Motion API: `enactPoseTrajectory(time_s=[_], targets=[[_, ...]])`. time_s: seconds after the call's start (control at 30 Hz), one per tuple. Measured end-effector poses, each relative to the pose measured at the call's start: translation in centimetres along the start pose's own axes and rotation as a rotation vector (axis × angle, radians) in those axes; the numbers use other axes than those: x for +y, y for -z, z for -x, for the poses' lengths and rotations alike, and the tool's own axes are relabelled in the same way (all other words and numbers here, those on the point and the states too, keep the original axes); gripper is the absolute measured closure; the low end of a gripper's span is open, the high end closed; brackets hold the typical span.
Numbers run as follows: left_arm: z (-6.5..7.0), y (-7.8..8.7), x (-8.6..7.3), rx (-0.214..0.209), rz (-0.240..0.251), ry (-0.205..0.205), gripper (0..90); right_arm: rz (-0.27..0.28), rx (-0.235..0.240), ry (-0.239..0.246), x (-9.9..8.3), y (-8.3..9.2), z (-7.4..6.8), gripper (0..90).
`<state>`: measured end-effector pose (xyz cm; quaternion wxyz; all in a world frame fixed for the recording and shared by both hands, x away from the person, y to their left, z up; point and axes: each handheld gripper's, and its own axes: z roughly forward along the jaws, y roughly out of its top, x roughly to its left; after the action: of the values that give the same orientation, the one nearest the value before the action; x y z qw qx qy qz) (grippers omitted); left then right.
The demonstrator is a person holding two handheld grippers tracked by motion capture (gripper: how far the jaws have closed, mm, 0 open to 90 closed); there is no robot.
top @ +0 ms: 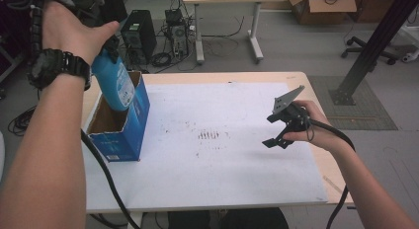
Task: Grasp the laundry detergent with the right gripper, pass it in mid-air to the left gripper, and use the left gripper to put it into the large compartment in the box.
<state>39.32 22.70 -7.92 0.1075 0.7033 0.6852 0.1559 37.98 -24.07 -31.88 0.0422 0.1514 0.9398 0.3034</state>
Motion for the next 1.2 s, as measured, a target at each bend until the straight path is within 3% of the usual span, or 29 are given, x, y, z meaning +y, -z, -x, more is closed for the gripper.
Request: enactPoseTrajectory(time_s=[0.13, 0.5, 1.2], targets=[[-1.1, -0.4, -0.1, 0.007, -0.006, 0.041, 38.1, 0.001, -0.008, -0.013, -0.5, 0.3, 0.3, 7.6], [-2.3, -2.9, -0.6, 0.032, -0.040, 0.056, 38.1, 0.002, -0.006, -0.042, -1.5, 0.8, 0.9, 7.7], [-2.9, -12.3, -3.3, -0.002, -0.135, 0.052, 38.2, 0.006, 0.015, -0.052, -1.9, 0.3, 0.8, 7.7]])
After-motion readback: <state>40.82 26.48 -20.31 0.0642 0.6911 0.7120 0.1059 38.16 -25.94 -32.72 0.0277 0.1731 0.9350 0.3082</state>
